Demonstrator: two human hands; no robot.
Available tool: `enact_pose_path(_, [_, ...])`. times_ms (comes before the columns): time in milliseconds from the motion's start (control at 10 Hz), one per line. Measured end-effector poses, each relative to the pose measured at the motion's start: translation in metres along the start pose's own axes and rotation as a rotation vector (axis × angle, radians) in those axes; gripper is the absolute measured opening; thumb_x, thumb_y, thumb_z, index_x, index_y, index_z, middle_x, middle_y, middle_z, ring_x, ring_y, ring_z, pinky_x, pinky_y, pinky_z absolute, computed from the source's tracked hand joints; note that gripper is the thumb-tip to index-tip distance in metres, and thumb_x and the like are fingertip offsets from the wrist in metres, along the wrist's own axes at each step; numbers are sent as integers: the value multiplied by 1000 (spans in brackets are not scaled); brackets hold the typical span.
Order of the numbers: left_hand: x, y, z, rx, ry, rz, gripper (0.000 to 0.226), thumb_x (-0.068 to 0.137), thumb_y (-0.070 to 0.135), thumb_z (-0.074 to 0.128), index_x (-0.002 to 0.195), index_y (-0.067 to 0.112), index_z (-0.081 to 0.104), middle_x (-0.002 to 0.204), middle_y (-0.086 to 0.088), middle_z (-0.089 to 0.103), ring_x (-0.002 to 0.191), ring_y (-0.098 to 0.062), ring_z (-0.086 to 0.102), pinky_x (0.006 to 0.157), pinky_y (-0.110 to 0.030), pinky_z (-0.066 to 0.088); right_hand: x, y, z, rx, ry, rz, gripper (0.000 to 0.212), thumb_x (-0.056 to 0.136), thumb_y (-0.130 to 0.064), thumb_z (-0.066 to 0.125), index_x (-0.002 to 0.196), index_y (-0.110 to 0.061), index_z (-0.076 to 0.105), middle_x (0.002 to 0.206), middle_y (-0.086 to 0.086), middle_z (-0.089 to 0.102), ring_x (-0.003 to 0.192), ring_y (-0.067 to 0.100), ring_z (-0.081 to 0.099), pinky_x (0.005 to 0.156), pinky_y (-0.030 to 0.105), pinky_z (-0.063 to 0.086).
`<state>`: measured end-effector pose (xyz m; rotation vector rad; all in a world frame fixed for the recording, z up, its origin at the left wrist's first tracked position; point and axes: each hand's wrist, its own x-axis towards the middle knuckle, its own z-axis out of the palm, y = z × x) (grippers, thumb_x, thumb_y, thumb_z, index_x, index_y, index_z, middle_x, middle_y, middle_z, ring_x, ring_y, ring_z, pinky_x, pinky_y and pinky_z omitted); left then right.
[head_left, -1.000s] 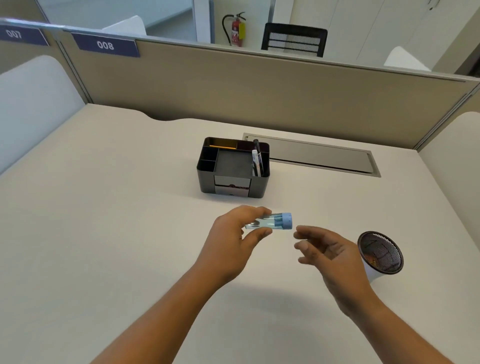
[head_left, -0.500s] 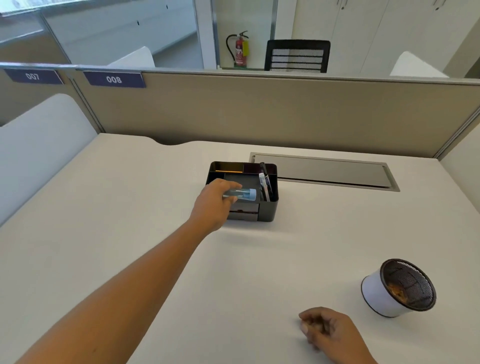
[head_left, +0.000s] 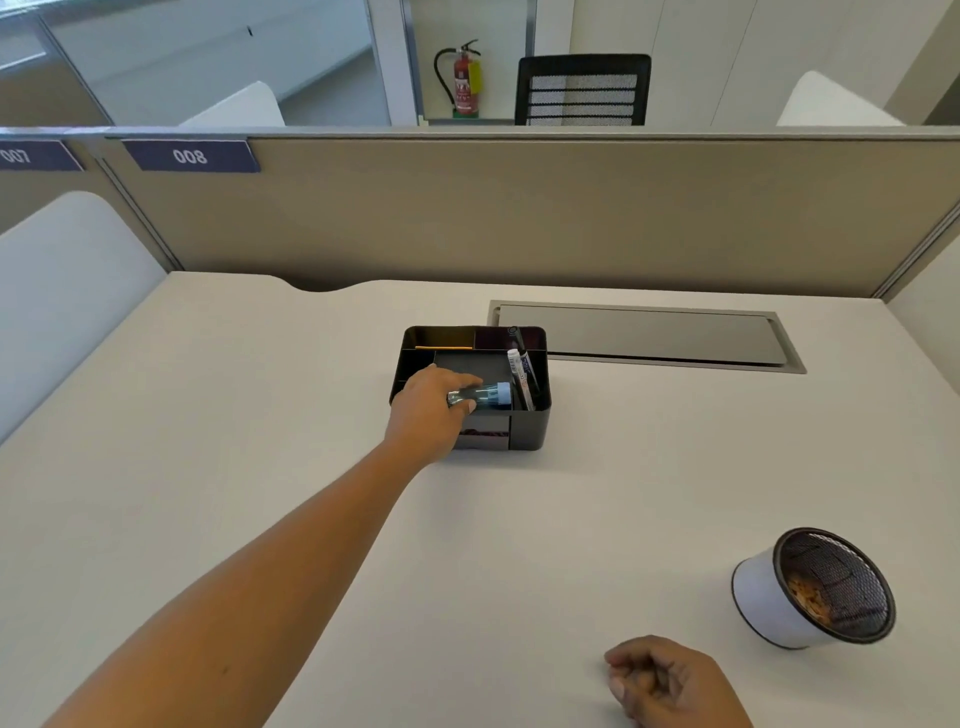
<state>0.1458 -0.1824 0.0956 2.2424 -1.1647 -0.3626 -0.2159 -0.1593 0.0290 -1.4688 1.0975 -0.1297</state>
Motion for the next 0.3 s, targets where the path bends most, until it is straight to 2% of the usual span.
enact_pose_path(100, [-1, -2, -2, -27, -3, 10, 39, 88, 16, 67, 124, 27, 61, 132, -1, 60, 137, -25, 35, 108, -47, 33, 2, 3, 0, 16, 7, 2, 12, 77, -3, 81, 77, -15, 81, 71, 11, 78, 56, 15, 66, 60, 22, 53])
enact_pose_path(200, [-7, -2, -6, -41, 7, 36, 50, 85, 14, 70, 131, 26, 54, 133, -1, 59, 133, -26, 41, 109, -51, 37, 2, 5, 1, 15, -2, -5, 11, 79, 1, 80, 79, -11, 80, 65, 12, 76, 52, 18, 65, 56, 26, 53])
enact_pose_path(300, [-14, -3, -8, -18, 73, 28, 58, 83, 16, 73, 136, 23, 49, 136, -3, 56, 132, -26, 42, 108, -50, 38, 3, 5, 7, -37, 45, -47, 15, 80, 0, 79, 77, -14, 78, 57, 12, 72, 48, 14, 64, 54, 20, 53])
